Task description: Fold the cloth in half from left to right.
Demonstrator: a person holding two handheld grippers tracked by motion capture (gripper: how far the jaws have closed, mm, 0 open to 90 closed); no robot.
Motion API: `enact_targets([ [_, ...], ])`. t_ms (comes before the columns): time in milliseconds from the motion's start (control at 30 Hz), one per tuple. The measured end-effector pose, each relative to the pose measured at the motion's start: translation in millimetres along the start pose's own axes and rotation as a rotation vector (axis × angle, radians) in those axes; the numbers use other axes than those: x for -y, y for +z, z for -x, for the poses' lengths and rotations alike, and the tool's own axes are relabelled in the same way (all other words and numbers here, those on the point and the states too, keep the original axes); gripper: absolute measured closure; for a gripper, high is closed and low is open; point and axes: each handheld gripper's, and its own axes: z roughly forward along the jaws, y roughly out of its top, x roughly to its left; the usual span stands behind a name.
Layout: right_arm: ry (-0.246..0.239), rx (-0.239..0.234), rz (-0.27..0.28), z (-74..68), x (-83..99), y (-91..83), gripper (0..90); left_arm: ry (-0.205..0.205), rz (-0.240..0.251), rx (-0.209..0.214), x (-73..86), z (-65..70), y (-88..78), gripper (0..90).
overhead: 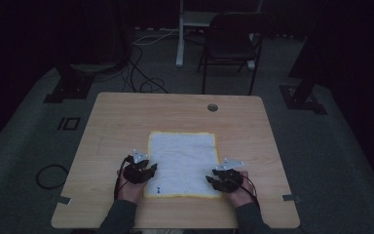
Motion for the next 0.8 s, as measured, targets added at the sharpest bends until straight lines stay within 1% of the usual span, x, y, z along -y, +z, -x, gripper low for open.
enact_targets([
  [33,0.001,0.0,0.003,0.4,0.0,0.0,58.4,0.01,-0.006,-0.007,-0.6,-0.2,-0.3,63.2],
  [67,-0.007,0.008,0.008,0.5,-0.4,-0.3,58.2,0.002,-0.007,0.001,-0.6,-1.0,-0.5,70.6],
  [133,-0.007,0.014,0.024,0.0,-1.8,-1.3,58.1,-0.013,-0.011,0.018,-0.1,-4.5,-1.5,79.9],
  [200,-0.006,0.025,0.046,0.7,-3.3,-2.5,58.1,-0.014,-0.023,0.033,-0.3,-7.4,-2.9,84.7],
  [233,-0.006,0.025,0.046,0.7,-3.3,-2.5,58.1,-0.014,-0.023,0.033,-0.3,-7.4,-2.9,85.3],
  [267,-0.001,0.044,0.062,3.6,-6.5,-2.4,58.5,-0.004,-0.034,0.032,-0.4,-10.6,-4.5,85.6],
  [333,0.003,0.061,0.073,7.2,-10.4,-1.2,59.3,-0.009,-0.037,0.028,-0.2,-14.0,-5.8,85.7],
  [367,0.003,0.061,0.073,7.2,-10.4,-1.2,59.3,-0.009,-0.037,0.028,-0.2,-14.0,-5.8,85.7],
  [400,0.01,0.078,0.078,11.2,-14.2,0.8,60.2,-0.015,-0.038,0.023,0.5,-18.1,-7.2,85.7],
  [433,0.012,0.082,0.078,12.2,-14.8,1.7,60.3,-0.027,-0.038,0.016,1.3,-22.4,-8.7,85.7],
  [533,0.015,0.096,0.073,14.8,-15.8,5.5,61.4,-0.038,-0.043,0.011,1.8,-29.0,-10.4,85.6],
  [600,0.01,0.103,0.072,15.3,-16.5,6.9,62.1,-0.047,-0.037,0.021,2.0,-30.5,-10.2,85.6],
  [667,0.008,0.108,0.081,15.3,-17.8,7.6,62.9,-0.053,-0.029,0.036,2.5,-32.2,-9.7,85.8],
  [733,0.007,0.107,0.089,16.0,-19.4,8.7,64.8,-0.082,-0.025,0.066,2.5,-35.9,-9.1,86.2],
  [767,0.01,0.108,0.094,16.4,-20.0,9.6,66.6,-0.09,-0.024,0.074,2.1,-37.3,-9.3,86.3],
  [800,0.012,0.106,0.096,17.2,-20.3,10.6,68.5,-0.09,-0.02,0.079,1.5,-37.8,-9.9,86.5],
])
